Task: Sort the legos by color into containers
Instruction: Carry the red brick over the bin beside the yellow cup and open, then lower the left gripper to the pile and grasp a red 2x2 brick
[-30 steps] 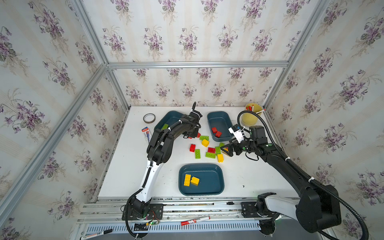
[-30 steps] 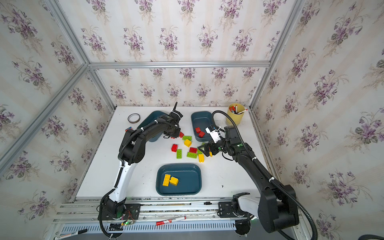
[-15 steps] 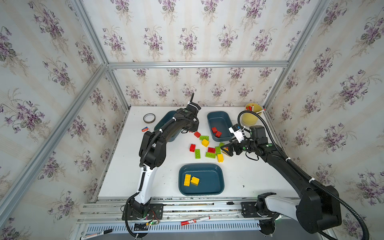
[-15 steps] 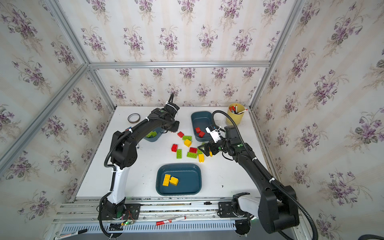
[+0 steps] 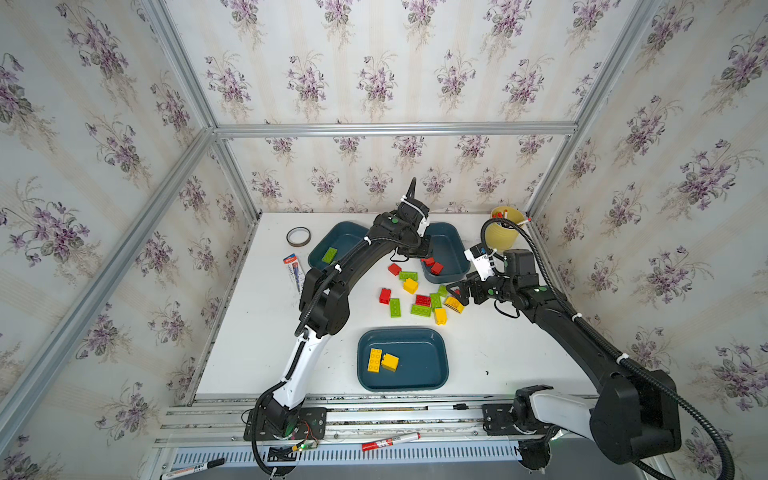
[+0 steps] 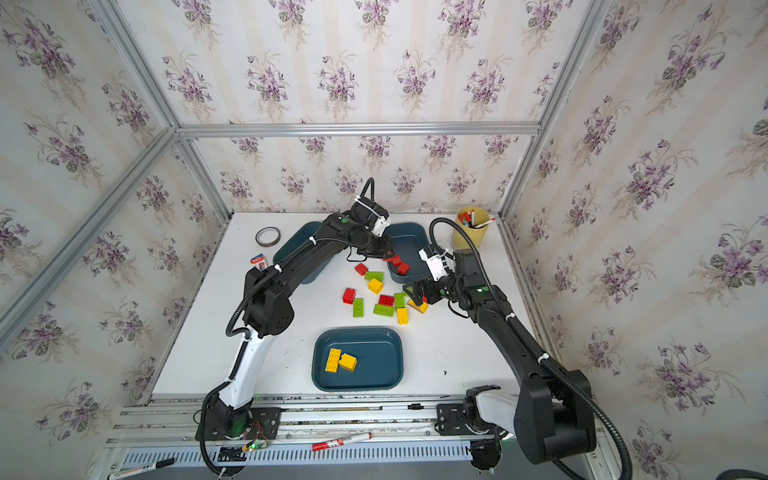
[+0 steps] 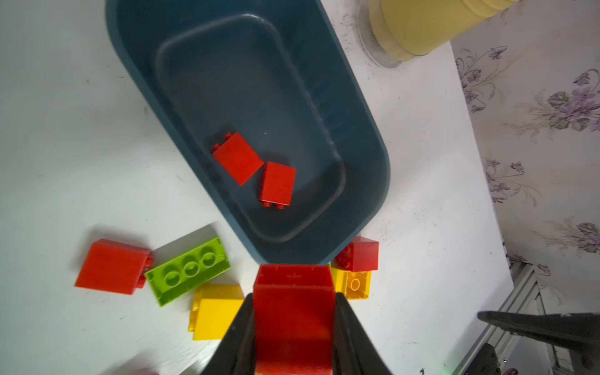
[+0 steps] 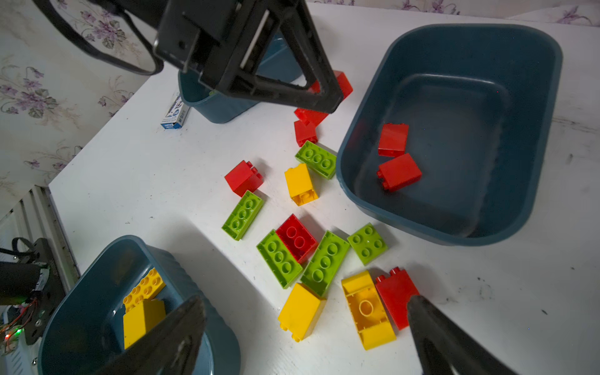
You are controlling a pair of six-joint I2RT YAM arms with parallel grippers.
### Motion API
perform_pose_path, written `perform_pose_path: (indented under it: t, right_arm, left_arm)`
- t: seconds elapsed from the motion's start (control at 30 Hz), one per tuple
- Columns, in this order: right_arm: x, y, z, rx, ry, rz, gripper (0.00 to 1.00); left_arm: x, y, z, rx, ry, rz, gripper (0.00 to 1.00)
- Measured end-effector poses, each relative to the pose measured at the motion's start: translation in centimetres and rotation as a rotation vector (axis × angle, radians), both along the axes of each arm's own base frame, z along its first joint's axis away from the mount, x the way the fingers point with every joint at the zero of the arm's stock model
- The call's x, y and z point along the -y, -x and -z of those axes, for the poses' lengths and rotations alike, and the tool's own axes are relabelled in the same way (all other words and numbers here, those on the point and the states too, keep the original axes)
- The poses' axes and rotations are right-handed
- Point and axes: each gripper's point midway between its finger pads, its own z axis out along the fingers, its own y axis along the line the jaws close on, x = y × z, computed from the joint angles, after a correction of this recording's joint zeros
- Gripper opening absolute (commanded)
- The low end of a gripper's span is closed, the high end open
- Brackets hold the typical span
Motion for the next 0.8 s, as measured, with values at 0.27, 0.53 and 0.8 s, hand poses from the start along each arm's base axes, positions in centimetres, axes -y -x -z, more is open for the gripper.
perform_pose_path:
  t: [0.27, 0.53, 0.8]
  right_arm:
    - [1.3, -0.6, -0.2, 0.006, 0.014, 0.053, 1.00]
    - [1.5, -0.4, -0.5, 0.012, 0.014, 0.056, 1.00]
    - [0.9, -0.1, -0.8, 0.010, -0.013, 0.027, 1.00]
  left_arm:
    - [3.1, -0.3, 2.7, -0.046, 0.080, -0.007, 0.29]
    - [3.7, -0.4, 4.0, -0.055, 0.095, -0.017, 0.60]
    - [0.7, 2.0, 0.2, 0.010, 0.051, -0.007, 0.65]
